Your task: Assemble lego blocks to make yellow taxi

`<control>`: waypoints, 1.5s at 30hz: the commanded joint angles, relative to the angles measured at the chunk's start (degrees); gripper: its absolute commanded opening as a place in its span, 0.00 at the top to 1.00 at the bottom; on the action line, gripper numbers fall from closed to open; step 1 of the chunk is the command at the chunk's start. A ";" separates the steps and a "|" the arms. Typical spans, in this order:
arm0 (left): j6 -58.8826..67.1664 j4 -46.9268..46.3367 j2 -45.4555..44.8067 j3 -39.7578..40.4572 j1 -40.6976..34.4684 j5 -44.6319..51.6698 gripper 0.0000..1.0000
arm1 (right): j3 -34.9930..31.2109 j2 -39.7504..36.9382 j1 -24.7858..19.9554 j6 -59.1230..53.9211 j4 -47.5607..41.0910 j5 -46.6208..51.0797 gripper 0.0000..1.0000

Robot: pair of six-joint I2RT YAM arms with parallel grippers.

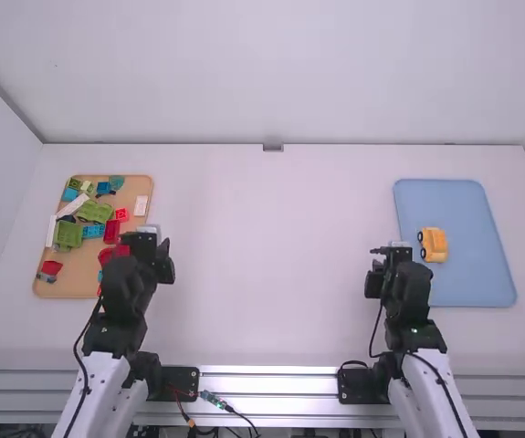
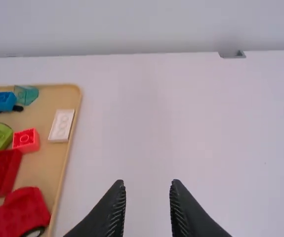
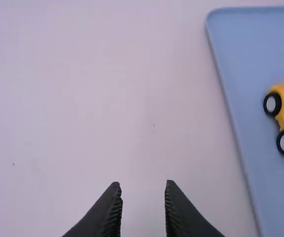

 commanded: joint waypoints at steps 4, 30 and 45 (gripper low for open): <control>-0.32 0.12 -7.07 -6.87 0.32 -0.27 0.88 | -7.36 -7.22 0.12 0.16 0.10 0.36 0.89; -0.32 0.12 -29.00 -15.55 0.32 -0.27 1.00 | -9.61 -31.91 0.12 0.16 0.10 0.36 1.00; -0.32 0.12 -32.01 -15.55 0.32 -0.27 1.00 | -9.61 -39.38 0.12 0.16 0.10 0.36 1.00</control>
